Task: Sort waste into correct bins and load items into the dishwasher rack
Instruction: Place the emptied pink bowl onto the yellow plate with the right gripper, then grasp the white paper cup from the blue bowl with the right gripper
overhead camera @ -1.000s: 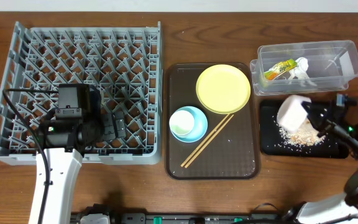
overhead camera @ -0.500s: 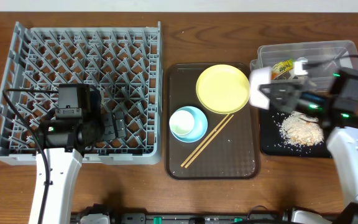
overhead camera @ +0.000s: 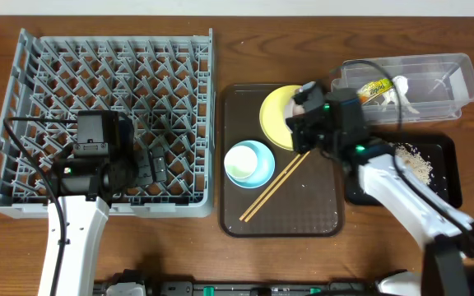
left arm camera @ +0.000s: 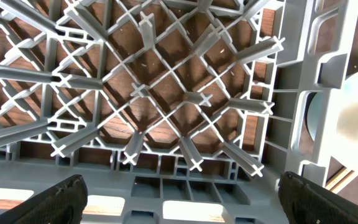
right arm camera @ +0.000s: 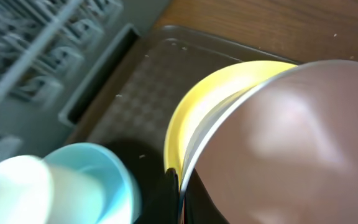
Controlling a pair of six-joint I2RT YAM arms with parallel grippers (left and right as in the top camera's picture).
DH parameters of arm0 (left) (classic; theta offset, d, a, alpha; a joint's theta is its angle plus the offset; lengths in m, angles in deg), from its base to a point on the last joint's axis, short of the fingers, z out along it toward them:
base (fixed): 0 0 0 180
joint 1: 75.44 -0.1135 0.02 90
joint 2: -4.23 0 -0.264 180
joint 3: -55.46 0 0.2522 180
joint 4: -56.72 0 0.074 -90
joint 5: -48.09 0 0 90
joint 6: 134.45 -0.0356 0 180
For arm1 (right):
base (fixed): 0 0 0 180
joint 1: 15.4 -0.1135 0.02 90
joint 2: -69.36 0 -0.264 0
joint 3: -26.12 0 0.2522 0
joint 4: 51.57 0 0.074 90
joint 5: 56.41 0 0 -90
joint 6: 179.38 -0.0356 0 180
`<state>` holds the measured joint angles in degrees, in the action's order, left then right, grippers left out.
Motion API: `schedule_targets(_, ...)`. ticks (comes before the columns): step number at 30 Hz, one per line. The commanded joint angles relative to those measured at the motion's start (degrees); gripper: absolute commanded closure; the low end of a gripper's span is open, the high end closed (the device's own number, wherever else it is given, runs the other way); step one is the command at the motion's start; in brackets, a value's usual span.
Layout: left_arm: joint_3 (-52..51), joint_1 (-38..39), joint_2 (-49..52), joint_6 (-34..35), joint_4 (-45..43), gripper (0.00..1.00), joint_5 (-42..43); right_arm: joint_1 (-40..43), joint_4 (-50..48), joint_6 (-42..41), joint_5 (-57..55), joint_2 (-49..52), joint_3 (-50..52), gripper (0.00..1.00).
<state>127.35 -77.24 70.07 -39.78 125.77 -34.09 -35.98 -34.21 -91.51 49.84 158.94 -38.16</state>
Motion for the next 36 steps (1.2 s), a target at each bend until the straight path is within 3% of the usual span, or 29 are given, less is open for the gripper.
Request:
schedule_targets(1,1.2,0.2,0.0,0.5,0.2,0.00,0.6,-1.0,-2.6,2.0,-5.9,4.3,-0.7,0.97)
schedule_targets(8,1.2,0.2,0.0,0.5,0.2,0.00,0.6,-0.9,-6.9,1.7,-4.7,8.2,-0.7,0.87)
schedule_targets(19,1.2,0.2,0.0,0.5,0.2,0.00,0.6,-2.3,-6.0,-5.9,10.1,-3.0,-0.8,0.75)
schedule_targets(32,1.2,0.2,0.0,0.5,0.1,0.00,0.6,-12.8,9.1,-8.6,3.0,0.2,-0.8,0.70)
schedule_targets(36,1.2,0.2,0.0,0.5,0.2,0.00,0.6,-14.7,8.8,-9.8,-1.6,2.2,-0.8,0.76)
